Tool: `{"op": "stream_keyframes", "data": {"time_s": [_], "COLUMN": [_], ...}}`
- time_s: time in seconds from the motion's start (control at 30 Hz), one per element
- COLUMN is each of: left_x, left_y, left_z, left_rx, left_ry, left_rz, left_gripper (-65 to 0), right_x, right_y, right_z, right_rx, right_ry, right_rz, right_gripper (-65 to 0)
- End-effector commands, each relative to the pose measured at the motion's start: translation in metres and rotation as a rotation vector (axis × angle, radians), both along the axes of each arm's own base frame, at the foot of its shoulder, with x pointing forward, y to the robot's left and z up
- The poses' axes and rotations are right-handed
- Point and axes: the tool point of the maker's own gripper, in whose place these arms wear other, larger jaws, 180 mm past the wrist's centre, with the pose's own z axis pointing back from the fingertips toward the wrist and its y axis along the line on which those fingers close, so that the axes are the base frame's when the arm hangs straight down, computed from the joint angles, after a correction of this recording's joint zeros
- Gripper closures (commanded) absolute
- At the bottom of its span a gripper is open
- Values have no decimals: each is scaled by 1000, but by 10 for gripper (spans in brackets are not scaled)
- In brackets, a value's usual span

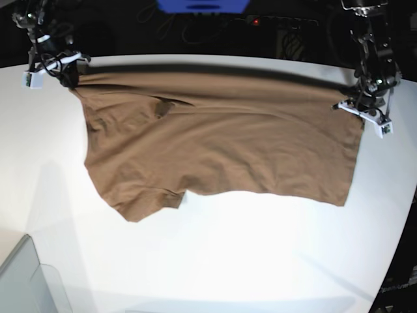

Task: Layout the t-shirt on the table in an organized manner, then fold the t-shirt properly
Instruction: 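Pull the shirt edge with both grippers toward the robot, stretching it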

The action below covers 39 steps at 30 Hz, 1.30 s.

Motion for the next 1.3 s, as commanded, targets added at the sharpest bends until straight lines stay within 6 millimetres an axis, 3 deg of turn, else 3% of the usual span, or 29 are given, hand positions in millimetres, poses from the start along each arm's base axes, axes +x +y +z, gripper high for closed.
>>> {"op": "stream_keyframes", "data": {"time_s": [0.0, 0.2, 0.43, 0.73, 0.83, 0.93, 1.03, 1.2, 1.27], "left_x": [-10, -27, -25, -19, -20, -22, -24, -24, -18], "left_y": [2, -8, -17, -45, -49, -50, -51, -50, -51], "left_z": [-4, -15, -17, -20, -21, -23, -23, -19, -8], "left_rx": [5, -20, -42, -89, -98, -101, -102, -93, -77], "left_ry": [43, 73, 68, 70, 74, 79, 82, 73, 43], "left_rz": [12, 21, 23, -192, -212, -213, -214, -216, -227], "left_gripper": [0, 0, 0, 0, -1, -2, -60, -272, -283], "right_x": [2, -9, -7, -6, -3, 1, 4, 13, 23], "right_y": [-5, 2, 16, 14, 14, 12, 12, 11, 11], "right_z": [9, -4, -8, -4, 1, 16, 39, 60, 65], "right_rx": [-11, 18, 37, 33, 29, 22, 3, -25, -29], "right_ry": [-38, 5, 13, -4, -18, -68, -140, -204, -229], "right_rz": [-19, -28, 11, 1, 1, -38, -39, -20, -19], "right_gripper": [0, 0, 0, -271, -323, -335, -336, -336, -336]}}
